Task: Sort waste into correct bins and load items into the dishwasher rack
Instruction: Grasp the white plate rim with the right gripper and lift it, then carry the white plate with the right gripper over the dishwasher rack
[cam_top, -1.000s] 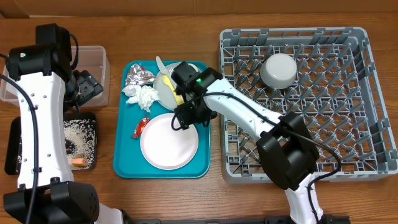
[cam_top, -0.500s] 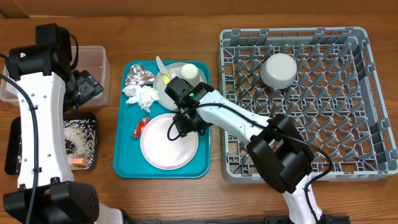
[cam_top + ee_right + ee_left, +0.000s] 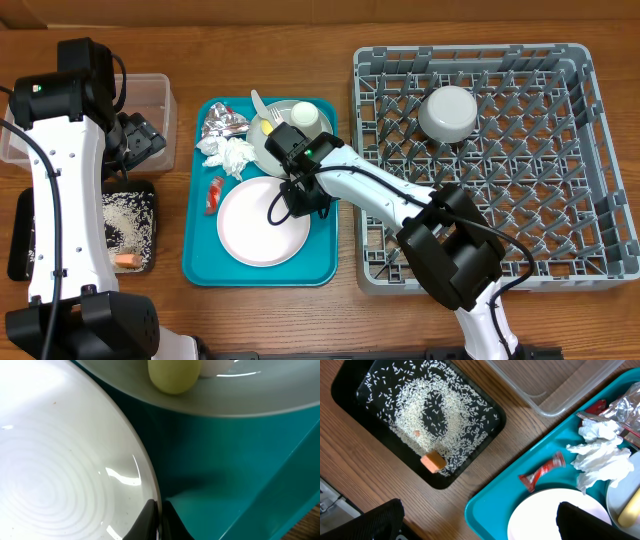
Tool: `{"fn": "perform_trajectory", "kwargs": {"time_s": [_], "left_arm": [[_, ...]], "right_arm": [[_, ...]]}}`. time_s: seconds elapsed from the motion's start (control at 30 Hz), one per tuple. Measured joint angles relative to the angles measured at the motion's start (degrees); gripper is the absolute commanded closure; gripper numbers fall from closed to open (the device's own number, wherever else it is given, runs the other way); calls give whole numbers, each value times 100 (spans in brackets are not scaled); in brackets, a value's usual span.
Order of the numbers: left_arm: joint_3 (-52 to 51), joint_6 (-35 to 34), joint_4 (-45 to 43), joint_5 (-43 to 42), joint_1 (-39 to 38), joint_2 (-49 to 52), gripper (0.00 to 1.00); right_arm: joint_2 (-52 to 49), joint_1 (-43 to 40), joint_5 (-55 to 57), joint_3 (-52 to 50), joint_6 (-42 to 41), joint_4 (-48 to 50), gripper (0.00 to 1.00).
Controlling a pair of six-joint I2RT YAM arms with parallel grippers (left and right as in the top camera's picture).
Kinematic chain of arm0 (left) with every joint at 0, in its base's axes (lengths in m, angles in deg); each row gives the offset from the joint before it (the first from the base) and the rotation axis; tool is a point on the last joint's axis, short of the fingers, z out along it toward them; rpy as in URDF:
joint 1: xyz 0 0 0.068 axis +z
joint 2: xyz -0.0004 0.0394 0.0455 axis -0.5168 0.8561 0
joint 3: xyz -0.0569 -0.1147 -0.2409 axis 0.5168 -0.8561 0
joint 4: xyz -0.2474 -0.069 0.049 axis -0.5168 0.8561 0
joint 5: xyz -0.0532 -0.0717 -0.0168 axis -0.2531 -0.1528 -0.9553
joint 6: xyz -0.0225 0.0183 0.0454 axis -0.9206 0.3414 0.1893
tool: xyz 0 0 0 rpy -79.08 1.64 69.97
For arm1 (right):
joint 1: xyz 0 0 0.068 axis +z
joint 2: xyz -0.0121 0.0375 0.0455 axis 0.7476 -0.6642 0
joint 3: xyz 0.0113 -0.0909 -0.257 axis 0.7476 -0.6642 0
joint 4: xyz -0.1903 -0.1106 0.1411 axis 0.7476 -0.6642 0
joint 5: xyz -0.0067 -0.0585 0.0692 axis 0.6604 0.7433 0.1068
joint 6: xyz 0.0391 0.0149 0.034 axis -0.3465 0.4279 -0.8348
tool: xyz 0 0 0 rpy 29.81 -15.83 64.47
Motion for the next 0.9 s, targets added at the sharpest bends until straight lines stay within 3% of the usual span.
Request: {"fn": "perform_trajectory", "kwargs": {"time_s": [0.17,0.4,0.7,0.9], "left_arm": [[0,0,0,0,0,0,0],[2,0,0,0,0,0,0],[2,0,0,0,0,0,0],[2,0,-2,2,0,0,0]], "right_arm": [[0,-24,-50,216,-42,-498,96],[13,-474,144,1412,-90,-1567,96],[332,-1705,1486,3759,-122,-2846,96],[824,-2651,2361,4221,-125,-3027,96]]}}
